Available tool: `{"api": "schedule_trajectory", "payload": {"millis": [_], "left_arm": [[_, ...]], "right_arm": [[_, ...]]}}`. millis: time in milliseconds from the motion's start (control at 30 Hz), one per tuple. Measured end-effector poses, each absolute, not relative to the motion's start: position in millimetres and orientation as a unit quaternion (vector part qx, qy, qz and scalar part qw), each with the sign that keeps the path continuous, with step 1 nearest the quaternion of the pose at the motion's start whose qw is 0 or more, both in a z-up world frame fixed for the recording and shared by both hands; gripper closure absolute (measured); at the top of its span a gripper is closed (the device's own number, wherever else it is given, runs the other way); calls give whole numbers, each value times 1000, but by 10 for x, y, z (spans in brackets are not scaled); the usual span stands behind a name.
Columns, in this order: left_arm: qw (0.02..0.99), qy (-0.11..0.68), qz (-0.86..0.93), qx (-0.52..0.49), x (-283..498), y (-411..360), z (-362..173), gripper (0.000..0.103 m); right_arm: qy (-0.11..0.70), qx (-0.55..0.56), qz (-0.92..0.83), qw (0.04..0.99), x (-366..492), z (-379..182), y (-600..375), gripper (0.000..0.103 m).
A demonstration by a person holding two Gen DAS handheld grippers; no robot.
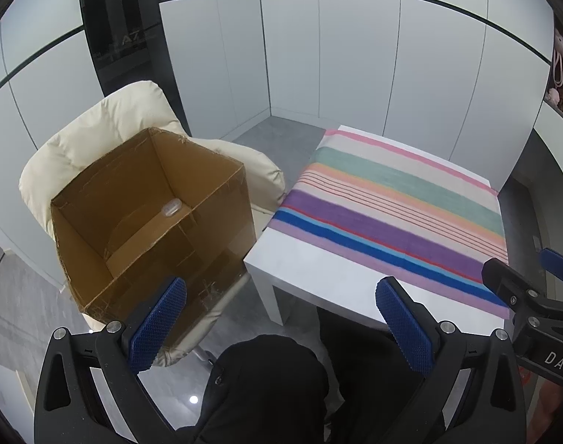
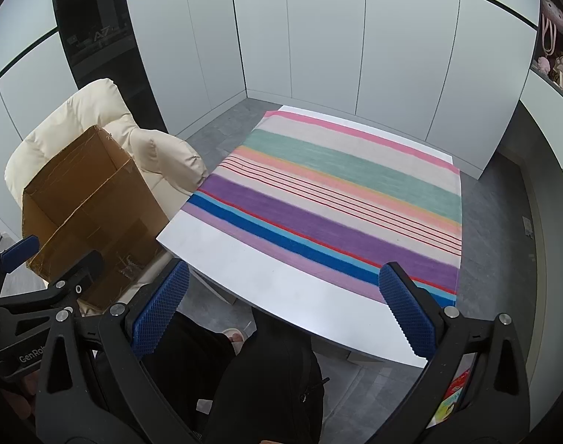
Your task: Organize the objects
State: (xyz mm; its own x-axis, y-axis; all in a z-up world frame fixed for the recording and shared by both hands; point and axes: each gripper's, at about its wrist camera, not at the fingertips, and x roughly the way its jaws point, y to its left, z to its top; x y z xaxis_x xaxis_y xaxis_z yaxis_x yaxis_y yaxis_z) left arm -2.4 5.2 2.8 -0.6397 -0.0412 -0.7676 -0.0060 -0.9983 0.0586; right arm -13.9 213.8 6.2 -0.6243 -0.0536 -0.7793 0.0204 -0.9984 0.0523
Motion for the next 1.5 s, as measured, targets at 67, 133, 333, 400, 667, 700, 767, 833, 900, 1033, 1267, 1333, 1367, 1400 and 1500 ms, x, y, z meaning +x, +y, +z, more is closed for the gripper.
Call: {"api": "schedule_trajectory", "payload": {"millis": [67, 133, 333, 400, 667, 700, 767, 833, 900, 1033, 1267, 1333, 1367, 1400, 1500], "left_arm": [[12, -28, -905, 425, -32, 42, 27, 0], [12, -25, -905, 425, -39, 34, 27, 0], [11, -22, -904, 426, -37, 25, 24, 0], [11, -23, -904, 426, -36, 34, 23, 0], [9, -24, -906, 422, -18, 39, 36, 0], [9, -24, -906, 423, -23, 38, 32, 0], [9, -24, -905, 424, -26, 35, 27, 0], [9, -24, -907, 421, -21, 36, 39, 0], [8, -25, -908, 418, -8, 40, 51, 0], [7, -24, -907, 420, 0, 49, 41, 0], [8, -22, -906, 422, -10, 40, 38, 0], [8, -22, -905, 424, -11, 46, 34, 0], [8, -22, -905, 425, -8, 49, 31, 0], [8, -21, -905, 425, -8, 50, 29, 0], [9, -24, -907, 420, 4, 62, 48, 0]], "right_arm": [[-20, 433, -901, 21, -139, 60, 2141, 0], [-19, 434, -901, 21, -141, 57, 2142, 0], [-19, 433, -901, 20, -150, 47, 2137, 0], [-20, 433, -901, 19, -152, 49, 2139, 0], [-20, 433, -901, 18, -152, 40, 2140, 0], [-20, 434, -901, 18, -153, 40, 2140, 0], [-21, 433, -901, 18, -150, 41, 2138, 0], [-21, 433, -901, 18, -151, 40, 2135, 0], [-21, 433, -901, 18, -152, 41, 2138, 0], [-21, 433, -901, 18, -153, 38, 2135, 0], [-21, 433, -901, 17, -151, 40, 2127, 0], [-20, 433, -901, 17, -151, 39, 2126, 0], [-20, 433, -901, 17, -149, 40, 2127, 0], [-20, 433, -901, 18, -150, 40, 2128, 0], [-20, 433, -901, 18, -150, 42, 2129, 0]]}}
